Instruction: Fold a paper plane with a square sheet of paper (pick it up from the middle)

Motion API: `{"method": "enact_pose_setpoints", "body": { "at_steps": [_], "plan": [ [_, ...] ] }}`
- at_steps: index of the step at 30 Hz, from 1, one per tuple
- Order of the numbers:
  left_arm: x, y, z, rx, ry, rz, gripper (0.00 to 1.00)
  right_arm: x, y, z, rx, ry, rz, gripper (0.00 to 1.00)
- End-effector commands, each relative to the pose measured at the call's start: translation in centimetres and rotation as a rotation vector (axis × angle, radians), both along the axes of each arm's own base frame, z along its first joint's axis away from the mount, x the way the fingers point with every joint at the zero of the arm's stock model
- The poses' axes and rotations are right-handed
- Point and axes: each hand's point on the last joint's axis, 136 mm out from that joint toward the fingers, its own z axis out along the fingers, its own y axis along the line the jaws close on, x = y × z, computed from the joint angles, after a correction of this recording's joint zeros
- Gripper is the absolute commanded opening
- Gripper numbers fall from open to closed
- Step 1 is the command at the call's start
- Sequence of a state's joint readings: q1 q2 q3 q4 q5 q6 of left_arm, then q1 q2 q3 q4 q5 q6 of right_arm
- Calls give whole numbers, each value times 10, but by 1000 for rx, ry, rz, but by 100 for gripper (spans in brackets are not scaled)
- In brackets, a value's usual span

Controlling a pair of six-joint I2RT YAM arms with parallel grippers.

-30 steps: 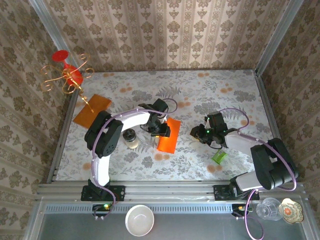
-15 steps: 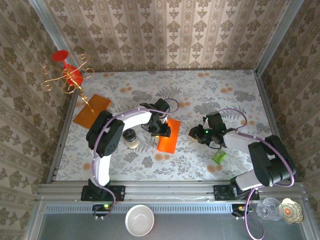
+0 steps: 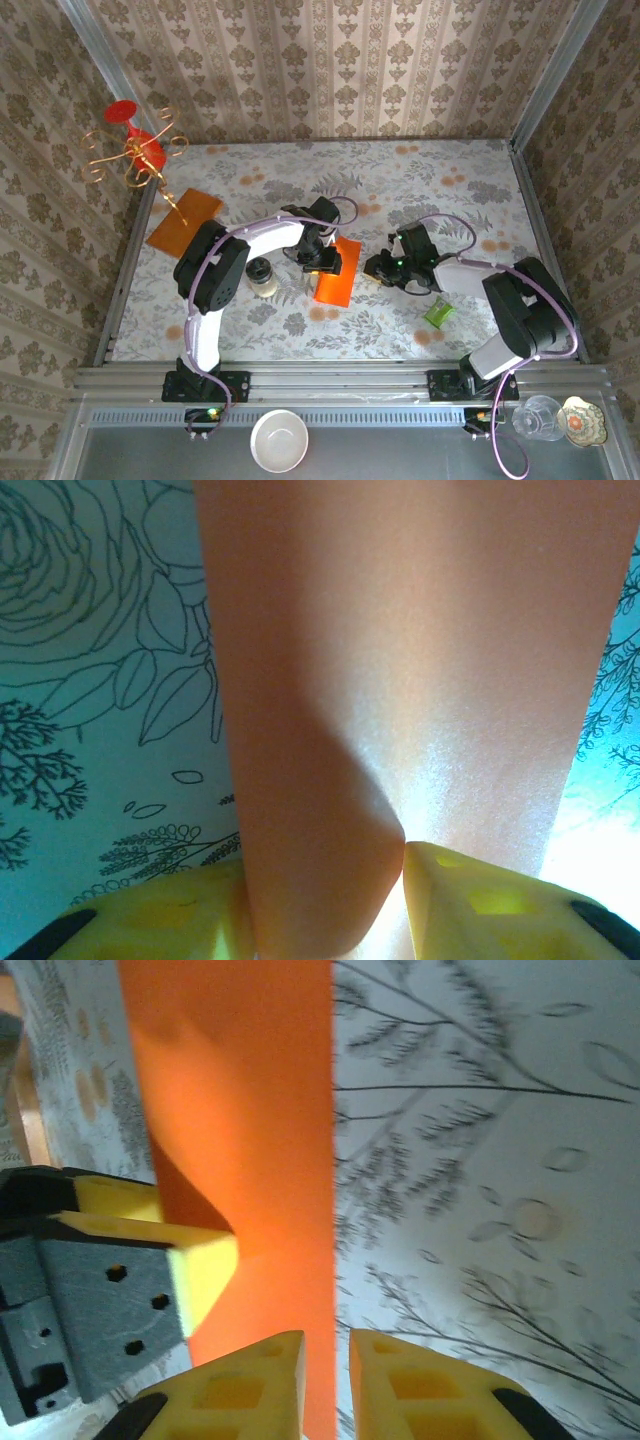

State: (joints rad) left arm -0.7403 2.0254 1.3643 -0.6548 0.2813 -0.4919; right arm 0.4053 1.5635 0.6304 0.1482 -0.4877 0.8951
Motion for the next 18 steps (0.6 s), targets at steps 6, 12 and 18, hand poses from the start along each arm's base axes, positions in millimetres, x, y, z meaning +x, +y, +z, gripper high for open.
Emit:
{"method": "enact_pose_setpoints", "body": {
  "at_steps": [6,12,18],
  "plan": [
    [-39,10,-74,108,117,-79,44,17,37,5,72,-14,45,16],
    [-40,12,-77,114,123,-78,44,22,50,-7,79,10,60,13],
    [-41,13,-78,118,125,-74,44,16,53,-24,73,55,73,11]
  ]
}}
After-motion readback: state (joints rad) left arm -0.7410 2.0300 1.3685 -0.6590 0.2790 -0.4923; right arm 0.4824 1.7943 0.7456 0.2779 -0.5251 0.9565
